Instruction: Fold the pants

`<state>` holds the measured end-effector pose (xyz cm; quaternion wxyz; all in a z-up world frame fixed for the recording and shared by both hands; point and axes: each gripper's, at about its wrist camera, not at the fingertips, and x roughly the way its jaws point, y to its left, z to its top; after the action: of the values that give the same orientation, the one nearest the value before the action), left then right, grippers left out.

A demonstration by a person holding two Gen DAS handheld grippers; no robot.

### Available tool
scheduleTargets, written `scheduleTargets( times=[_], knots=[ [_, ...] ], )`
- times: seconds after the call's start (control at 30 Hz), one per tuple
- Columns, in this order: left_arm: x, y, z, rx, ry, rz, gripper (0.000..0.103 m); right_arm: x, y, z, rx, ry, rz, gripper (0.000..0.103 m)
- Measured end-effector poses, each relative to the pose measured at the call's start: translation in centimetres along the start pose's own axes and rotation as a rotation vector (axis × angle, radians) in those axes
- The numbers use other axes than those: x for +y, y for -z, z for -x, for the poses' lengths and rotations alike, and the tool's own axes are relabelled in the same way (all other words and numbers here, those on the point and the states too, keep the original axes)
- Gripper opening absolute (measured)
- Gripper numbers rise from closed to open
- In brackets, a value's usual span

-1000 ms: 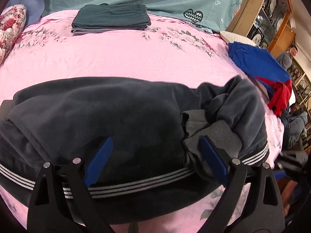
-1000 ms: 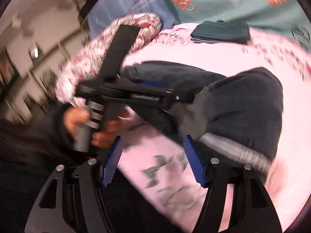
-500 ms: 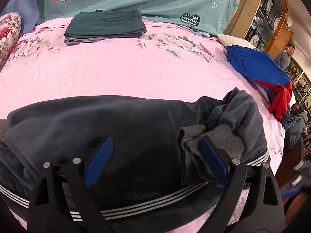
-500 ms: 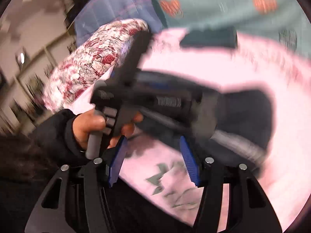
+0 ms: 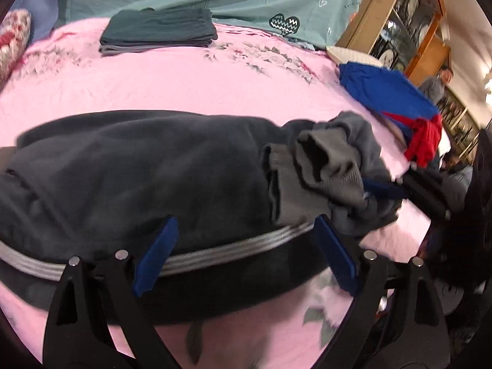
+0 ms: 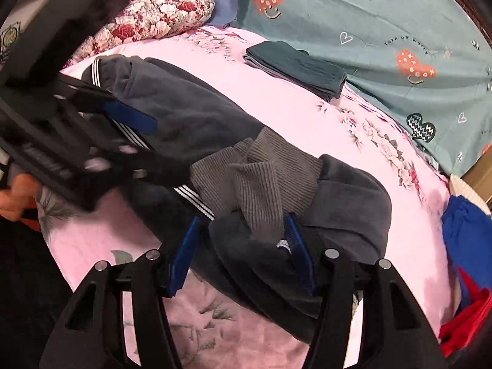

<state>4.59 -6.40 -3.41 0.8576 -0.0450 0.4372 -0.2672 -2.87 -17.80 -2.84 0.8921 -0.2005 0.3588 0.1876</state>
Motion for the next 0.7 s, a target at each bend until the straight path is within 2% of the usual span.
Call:
scheduleTargets(
  times=[0.23, 0.4, 0.5, 0.7],
  knots=[
    [-2.3, -1.2, -1.3, -0.001, 0.126, 0.004, 0.090, -1.6, 1.4, -0.1, -0.050, -0.055, -0.100, 0.059],
    [-0.5, -2.6, -3.1, 0.047, 0.198, 0.149, 0.090, -1.5, 1.6, -0.4, -0.060, -0.062, -0.111, 0.059],
    [-1.0, -2.8, -3.6, 0.054, 0.193, 0.153, 0.090, -1.6, 1.7, -0.4, -0.059, -0.077, -0.119, 0.061],
    [-1.9, -3.0, -3.7, 0.080, 0.233, 0.152, 0.091, -1.1, 1.9, 0.2, -0.097, -0.142, -0.090, 0.063]
  ],
)
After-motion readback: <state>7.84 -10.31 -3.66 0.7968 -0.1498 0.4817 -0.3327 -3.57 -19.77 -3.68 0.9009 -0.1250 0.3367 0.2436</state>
